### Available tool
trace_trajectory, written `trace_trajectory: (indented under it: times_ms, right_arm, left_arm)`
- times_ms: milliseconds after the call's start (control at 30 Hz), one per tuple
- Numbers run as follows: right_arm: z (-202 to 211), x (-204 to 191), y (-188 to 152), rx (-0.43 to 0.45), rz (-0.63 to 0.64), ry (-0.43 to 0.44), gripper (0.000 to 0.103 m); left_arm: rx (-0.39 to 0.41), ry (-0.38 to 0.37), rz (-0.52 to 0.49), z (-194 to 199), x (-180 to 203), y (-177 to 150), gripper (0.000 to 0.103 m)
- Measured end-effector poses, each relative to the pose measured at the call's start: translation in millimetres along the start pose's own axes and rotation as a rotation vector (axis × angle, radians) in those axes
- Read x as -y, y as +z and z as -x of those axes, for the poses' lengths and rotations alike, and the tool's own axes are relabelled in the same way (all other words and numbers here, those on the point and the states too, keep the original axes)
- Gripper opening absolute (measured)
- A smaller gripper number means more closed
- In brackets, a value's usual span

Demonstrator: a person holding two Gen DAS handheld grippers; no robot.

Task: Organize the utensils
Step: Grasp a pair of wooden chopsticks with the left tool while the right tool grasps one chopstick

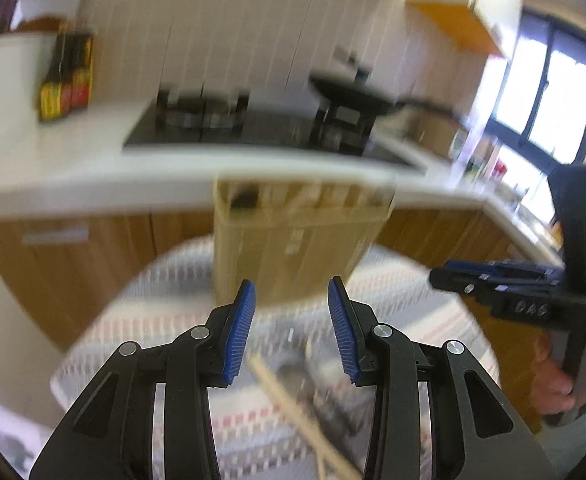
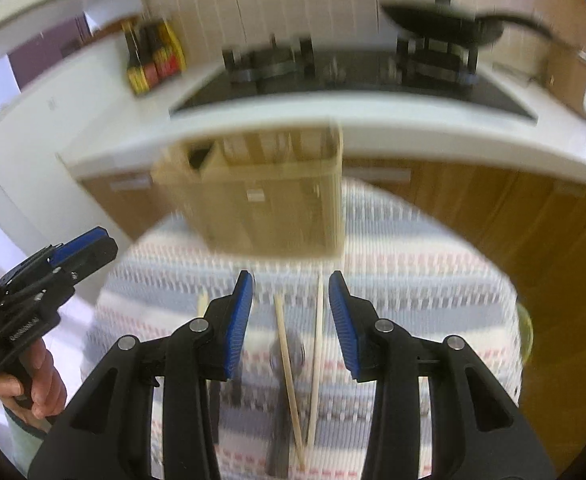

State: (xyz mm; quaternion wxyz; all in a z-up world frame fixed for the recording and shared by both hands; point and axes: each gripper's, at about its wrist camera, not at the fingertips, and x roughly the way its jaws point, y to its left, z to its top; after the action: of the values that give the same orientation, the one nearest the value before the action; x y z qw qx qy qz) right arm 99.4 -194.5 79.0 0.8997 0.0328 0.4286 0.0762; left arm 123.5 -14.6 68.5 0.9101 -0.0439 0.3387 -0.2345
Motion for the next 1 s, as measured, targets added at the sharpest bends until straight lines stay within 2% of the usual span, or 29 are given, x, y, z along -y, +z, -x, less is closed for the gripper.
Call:
trace_trajectory:
  times_ms: [167, 300, 400, 633, 800, 900, 1000]
  right_arm:
    - [-38.4, 7.7, -26.7, -0.149, -0.022, 0.015, 0.036]
    - [-56.9, 14.6, -40.0, -0.209, -0.030, 0.003, 0.036]
    - [-64.2, 21.7, -44.5, -0.237, -0.036, -0.007, 0.036]
    - [-80.4, 36.9, -36.3, -0.257, -0.064, -0.050, 0.032]
    - [-107.7, 37.3, -25.3, -0.302, -0.079, -0.050, 0.026]
    - [-125.4, 31.6, -19.1, -0.336, -0.086, -0.034, 0.026]
    - [-136.0, 21.3, -13.6, -0.344, -0.060, -0.060, 0.024]
  left_arm:
    - [-0.299, 0.014, 0.083, -58.7, -24.7, -41.1, 0.036]
    - [-0.389, 0.071, 0.055, -81.8, -22.3, -69.3, 0.036]
    - [-0.408, 0.057, 0.064, -85.8, -17.7, -77.2, 0.035]
    - [-0.413, 0.173, -0.021, -92.5, 4.1, -83.4, 0.039]
    - [-0.421, 0.211, -0.074, -97.3, 18.8, -78.5, 0.037]
    - [-0.421, 0.206, -0.082, -98.5, 14.8, -78.3, 0.031]
    - [-0.422, 0.201, -0.081, -94.4, 6.9, -77.9, 0.017]
